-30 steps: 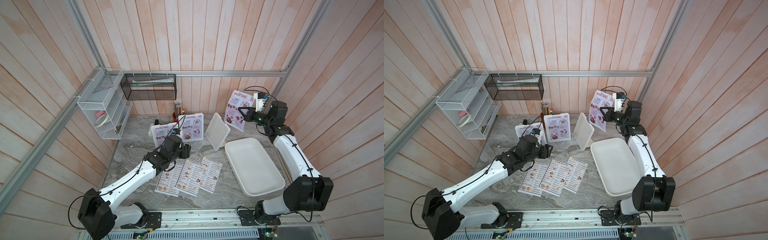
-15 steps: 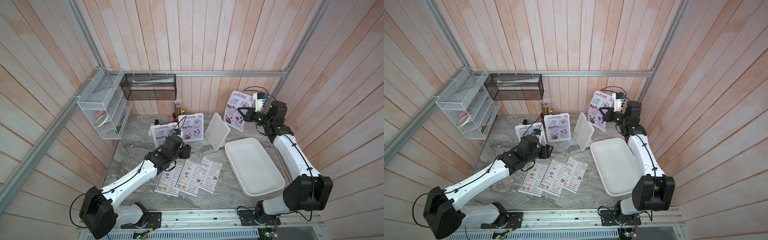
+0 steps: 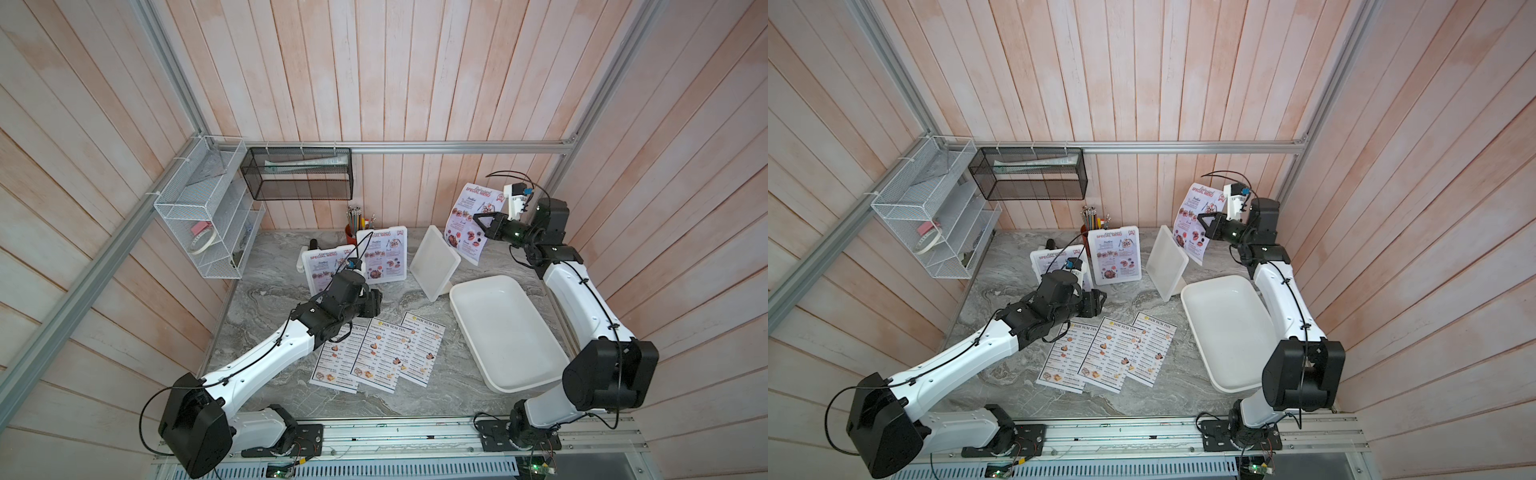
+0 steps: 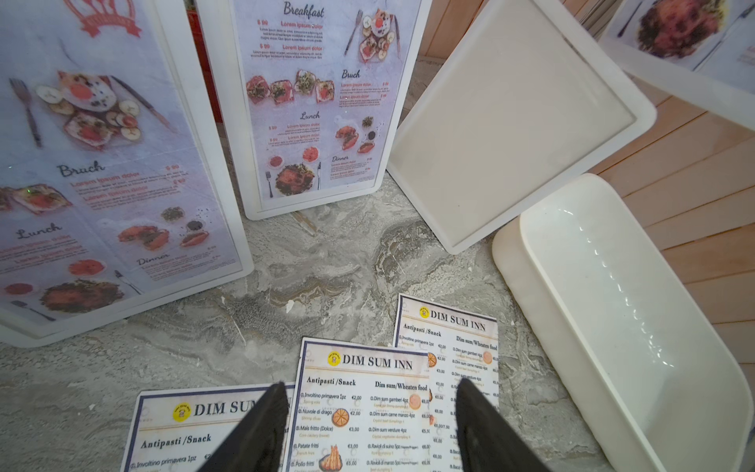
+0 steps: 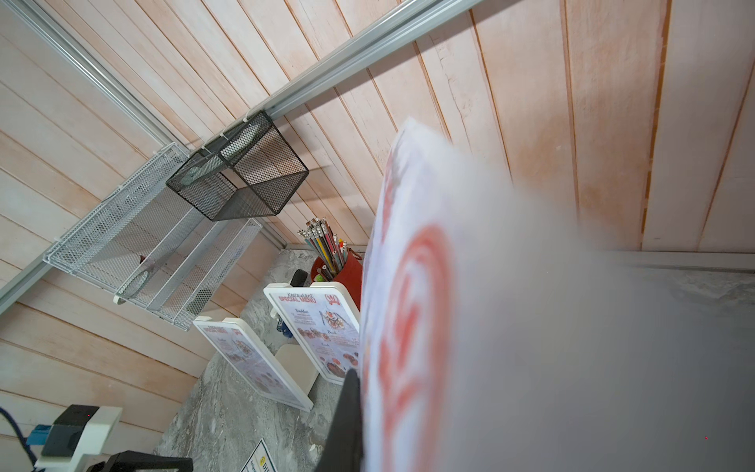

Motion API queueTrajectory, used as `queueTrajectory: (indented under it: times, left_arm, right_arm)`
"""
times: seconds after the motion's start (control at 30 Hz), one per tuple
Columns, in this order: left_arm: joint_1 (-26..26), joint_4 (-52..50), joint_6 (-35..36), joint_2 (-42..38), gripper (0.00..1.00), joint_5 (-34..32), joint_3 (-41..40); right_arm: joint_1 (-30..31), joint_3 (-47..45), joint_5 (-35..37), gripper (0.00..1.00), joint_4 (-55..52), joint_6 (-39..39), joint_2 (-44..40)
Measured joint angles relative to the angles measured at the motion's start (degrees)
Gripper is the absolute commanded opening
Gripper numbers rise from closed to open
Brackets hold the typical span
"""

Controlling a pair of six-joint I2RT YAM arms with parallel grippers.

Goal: Replace the menus in the menu holders
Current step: Insert the menu into the menu holder.

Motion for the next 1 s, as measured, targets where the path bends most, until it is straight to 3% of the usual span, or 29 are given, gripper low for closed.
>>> queueTrajectory:
  times: [0.6, 1.0]
  left_arm:
    - [0.0, 0.0, 0.1, 0.2, 0.67, 0.0, 0.0]
    - [0.0, 0.5, 0.7, 0.5, 0.67, 0.0, 0.0]
  right_arm:
    - [2.4, 5.4, 6.9, 0.0, -3.2, 10.6, -0.1]
    - [2.5, 5.4, 8.8, 0.0, -3.9, 11.8, 0.3]
